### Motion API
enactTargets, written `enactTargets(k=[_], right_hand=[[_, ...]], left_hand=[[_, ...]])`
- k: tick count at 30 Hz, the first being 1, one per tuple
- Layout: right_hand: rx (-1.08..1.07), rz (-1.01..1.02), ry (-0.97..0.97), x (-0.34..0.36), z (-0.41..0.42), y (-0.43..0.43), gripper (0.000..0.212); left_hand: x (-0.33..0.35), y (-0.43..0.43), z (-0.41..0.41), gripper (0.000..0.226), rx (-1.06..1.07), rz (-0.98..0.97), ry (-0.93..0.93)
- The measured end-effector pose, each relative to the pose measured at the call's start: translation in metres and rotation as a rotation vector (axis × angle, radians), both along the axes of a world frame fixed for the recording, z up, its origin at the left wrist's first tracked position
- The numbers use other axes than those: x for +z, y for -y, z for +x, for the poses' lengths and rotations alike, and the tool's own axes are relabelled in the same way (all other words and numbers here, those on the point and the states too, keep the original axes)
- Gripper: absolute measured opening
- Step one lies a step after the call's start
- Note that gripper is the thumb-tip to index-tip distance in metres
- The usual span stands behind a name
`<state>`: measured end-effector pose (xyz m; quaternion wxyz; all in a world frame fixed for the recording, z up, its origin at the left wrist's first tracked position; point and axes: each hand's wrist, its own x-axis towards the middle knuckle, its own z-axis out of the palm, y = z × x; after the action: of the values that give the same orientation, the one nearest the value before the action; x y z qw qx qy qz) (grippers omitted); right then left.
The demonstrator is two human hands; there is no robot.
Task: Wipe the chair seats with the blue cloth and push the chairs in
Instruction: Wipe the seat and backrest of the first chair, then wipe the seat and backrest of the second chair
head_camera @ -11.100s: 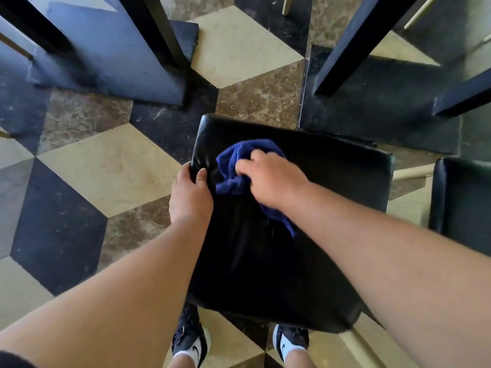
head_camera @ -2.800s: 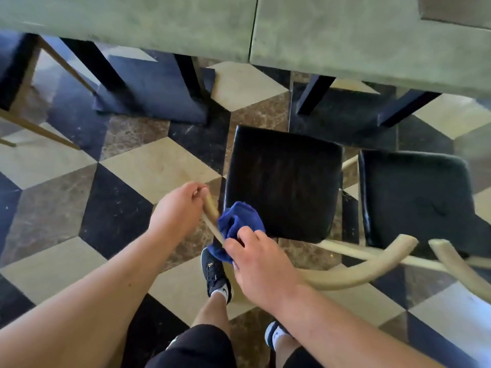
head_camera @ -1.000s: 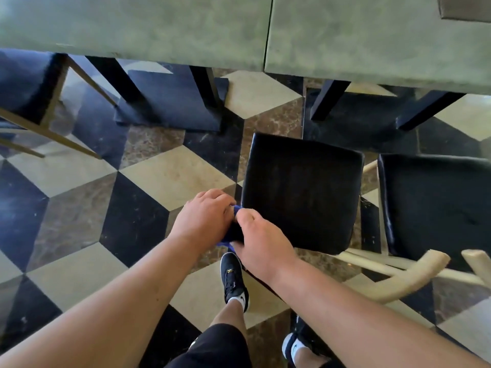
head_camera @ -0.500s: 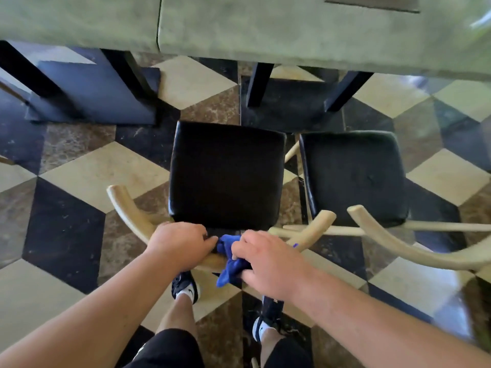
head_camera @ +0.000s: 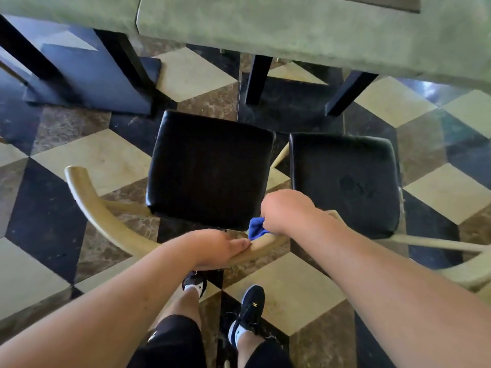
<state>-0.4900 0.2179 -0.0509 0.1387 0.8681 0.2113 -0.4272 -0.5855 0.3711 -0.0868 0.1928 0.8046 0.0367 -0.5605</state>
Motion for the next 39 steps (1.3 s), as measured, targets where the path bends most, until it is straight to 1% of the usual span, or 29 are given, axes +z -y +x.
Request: enactTargets(k=[2, 4, 5, 7, 8, 10, 12, 13, 16, 18, 21, 23, 25, 27, 28, 29, 31, 33, 37, 39], right_hand=[[0.016, -0.117, -0.171, -0.03, 0.009, -0.019, 0.008], [0.041, -0.225, -0.387, -0.068, 0.011, -0.032, 0.02], [0.065, -0.261, -0.431, -0.087, 0.012, -0.038, 0.023], [0.106, -0.285, -0.428, -0.118, 0.015, -0.044, 0.02], [0.126, -0.308, -0.449, -0.132, 0.016, -0.048, 0.018], [0.127, -0.383, -0.512, -0.153, 0.022, -0.057, 0.019], [0.119, -0.411, -0.555, -0.172, 0.029, -0.068, 0.023], [0.106, -0.406, -0.572, -0.178, 0.031, -0.071, 0.022], [0.059, -0.421, -0.646, -0.197, 0.037, -0.081, 0.018], [0.058, -0.42, -0.664, -0.205, 0.038, -0.084, 0.026], [0.119, -0.368, -0.617, -0.202, 0.039, -0.081, 0.024], [0.091, -0.297, -0.551, -0.19, 0.046, -0.074, 0.024], [0.073, -0.273, -0.557, -0.171, 0.058, -0.066, 0.011], [0.076, -0.248, -0.569, -0.148, 0.074, -0.051, 0.016], [0.047, -0.195, -0.542, -0.135, 0.083, -0.042, 0.013], [0.008, -0.134, -0.511, -0.122, 0.093, -0.029, 0.016], [-0.04, -0.015, -0.41, -0.096, 0.114, 0.0, 0.03], [-0.114, 0.088, -0.311, -0.075, 0.133, 0.039, 0.034], [-0.279, 0.278, -0.146, -0.059, 0.171, 0.132, 0.028], [-0.411, 0.401, -0.039, -0.067, 0.19, 0.178, 0.024]], left_hand=[[-0.006, -0.007, 0.013, 0.082, 0.054, -0.046, -0.109], [-0.015, -0.016, 0.026, 0.085, 0.013, -0.092, -0.193], [-0.021, -0.019, 0.031, 0.083, -0.01, -0.11, -0.238], [-0.034, -0.023, 0.04, 0.074, -0.026, -0.153, -0.32], [-0.041, -0.026, 0.044, 0.068, -0.067, -0.159, -0.313], [-0.056, -0.034, 0.056, 0.052, -0.191, -0.13, -0.184], [-0.074, -0.046, 0.068, 0.038, -0.204, -0.065, -0.05], [-0.08, -0.051, 0.074, 0.036, -0.178, -0.034, -0.024], [-0.102, -0.065, 0.092, 0.047, -0.104, 0.018, -0.058], [-0.112, -0.07, 0.102, 0.051, -0.06, 0.031, -0.065], [-0.118, -0.072, 0.114, 0.055, -0.015, 0.06, -0.033], [-0.117, -0.07, 0.12, 0.055, -0.002, 0.075, -0.035], [-0.111, -0.063, 0.124, 0.055, 0.01, 0.079, -0.057], [-0.103, -0.051, 0.129, 0.056, 0.002, 0.08, -0.063], [-0.1, -0.043, 0.131, 0.056, -0.006, 0.08, -0.044], [-0.097, -0.033, 0.134, 0.056, -0.007, 0.081, -0.015], [-0.092, -0.008, 0.141, 0.056, 0.01, 0.078, 0.053], [-0.091, 0.024, 0.149, 0.057, 0.023, 0.065, 0.141], [-0.103, 0.103, 0.178, 0.054, 0.043, 0.013, 0.283], [-0.116, 0.143, 0.195, 0.062, 0.044, -0.013, 0.33]])
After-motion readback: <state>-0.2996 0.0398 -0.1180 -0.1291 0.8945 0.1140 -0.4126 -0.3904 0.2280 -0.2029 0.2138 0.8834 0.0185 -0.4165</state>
